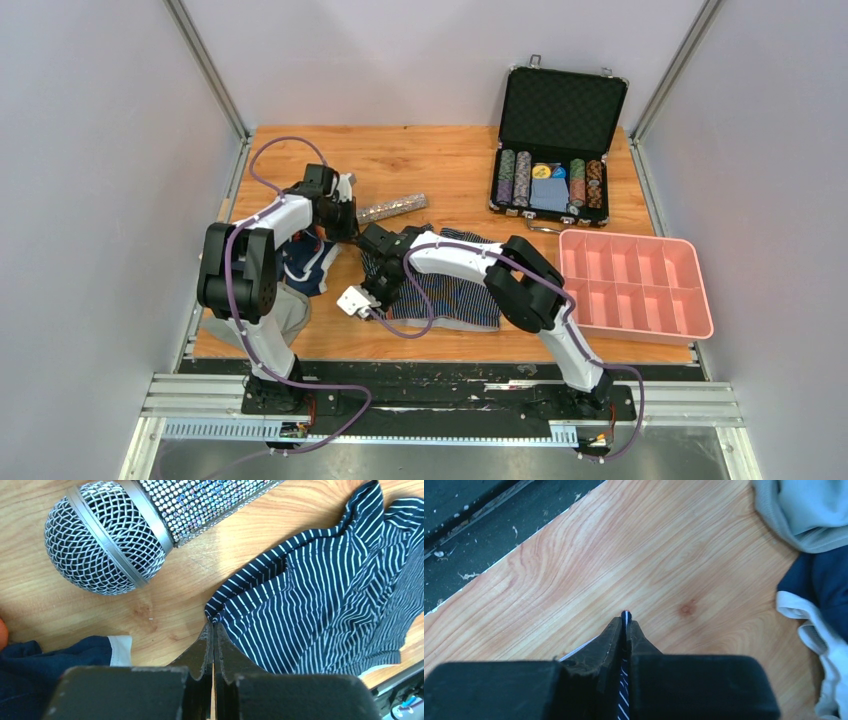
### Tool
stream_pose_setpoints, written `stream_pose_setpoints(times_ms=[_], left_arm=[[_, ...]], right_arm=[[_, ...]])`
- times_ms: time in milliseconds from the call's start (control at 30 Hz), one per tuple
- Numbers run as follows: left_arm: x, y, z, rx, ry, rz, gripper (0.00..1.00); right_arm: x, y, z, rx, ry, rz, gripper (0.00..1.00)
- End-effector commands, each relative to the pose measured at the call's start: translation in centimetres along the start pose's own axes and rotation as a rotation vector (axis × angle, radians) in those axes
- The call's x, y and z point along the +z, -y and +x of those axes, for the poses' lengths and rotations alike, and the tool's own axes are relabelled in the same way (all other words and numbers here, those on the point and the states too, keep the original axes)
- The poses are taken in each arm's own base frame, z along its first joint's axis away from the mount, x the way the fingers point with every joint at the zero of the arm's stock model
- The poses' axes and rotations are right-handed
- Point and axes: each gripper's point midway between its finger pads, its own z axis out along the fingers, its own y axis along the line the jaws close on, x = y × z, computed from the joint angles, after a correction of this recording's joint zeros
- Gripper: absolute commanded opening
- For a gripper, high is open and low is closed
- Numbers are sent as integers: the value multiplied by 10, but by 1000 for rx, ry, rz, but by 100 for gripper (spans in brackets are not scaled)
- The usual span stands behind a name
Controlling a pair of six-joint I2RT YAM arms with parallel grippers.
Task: Roll the underwear
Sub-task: Fold the underwear at the center of the board.
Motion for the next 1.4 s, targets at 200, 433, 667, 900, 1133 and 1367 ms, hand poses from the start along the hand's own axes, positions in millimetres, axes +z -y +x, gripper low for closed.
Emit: stream_pose_setpoints(times_ms=[200, 433, 667, 900, 1133, 1367], left_arm=[[-53, 27, -20, -42, -4, 91, 0], [-87, 57, -39, -53, 50, 175, 0], [-89, 97, -55, -22, 42, 280, 0], [-61, 141, -63, 39, 4, 316, 0], [-28, 164, -49, 61, -72, 266, 0], [-11, 206, -53, 121, -66, 306, 0]], right_arm=[[-45, 21, -67, -59, 143, 129, 0], [-72, 4, -67, -90, 154, 250, 0], [-101, -6, -67, -120, 166, 400, 0], [-115, -35, -69, -126, 179, 468, 0], [-118, -67, -57, -53, 164, 500, 0], [-126, -99, -43, 10, 106, 562, 0]])
